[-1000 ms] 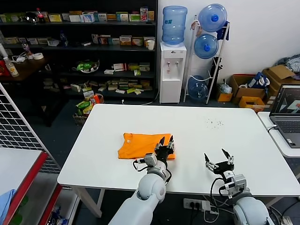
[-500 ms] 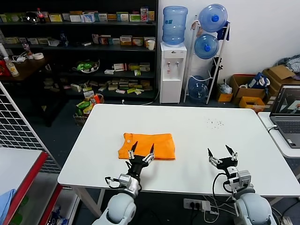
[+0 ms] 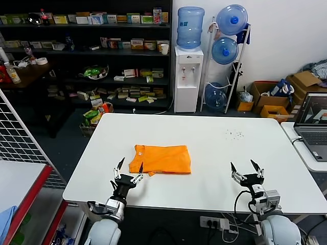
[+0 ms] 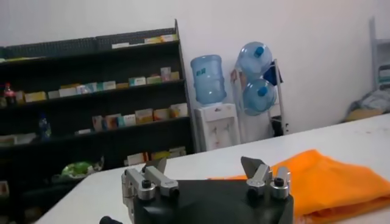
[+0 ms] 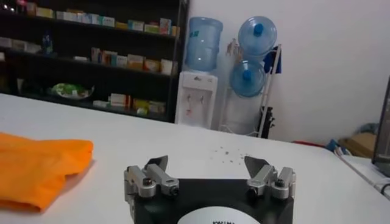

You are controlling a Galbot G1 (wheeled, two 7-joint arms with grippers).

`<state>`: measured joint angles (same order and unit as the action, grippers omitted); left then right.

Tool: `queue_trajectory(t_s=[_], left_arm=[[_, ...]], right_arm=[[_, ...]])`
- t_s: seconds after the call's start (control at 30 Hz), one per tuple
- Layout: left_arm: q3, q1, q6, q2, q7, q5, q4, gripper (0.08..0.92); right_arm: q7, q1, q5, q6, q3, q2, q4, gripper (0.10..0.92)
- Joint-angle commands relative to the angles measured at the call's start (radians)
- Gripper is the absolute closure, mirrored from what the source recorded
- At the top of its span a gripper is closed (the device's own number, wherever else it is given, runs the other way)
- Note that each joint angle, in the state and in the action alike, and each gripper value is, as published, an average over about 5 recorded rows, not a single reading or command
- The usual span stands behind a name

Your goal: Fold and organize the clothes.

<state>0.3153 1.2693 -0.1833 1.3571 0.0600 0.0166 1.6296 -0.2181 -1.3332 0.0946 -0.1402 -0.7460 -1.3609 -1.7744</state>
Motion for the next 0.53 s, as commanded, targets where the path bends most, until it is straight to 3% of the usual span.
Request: queue_trajectory(t_s=[0.03, 0.53], left_arm=[[0.16, 0.078, 0.005, 0.017, -0.08, 0.089, 0.064, 0.177], [0.177, 0.074, 0.017, -0.001, -0.082, 0.056, 0.078, 0.177]], right_arm=[[-0.04, -0.01, -0.038, 0.019, -0.045, -0.098, -0.016, 0.203], [-0.04, -0.031, -0.043, 0.036, -0.067, -0.123, -0.024, 0.203]])
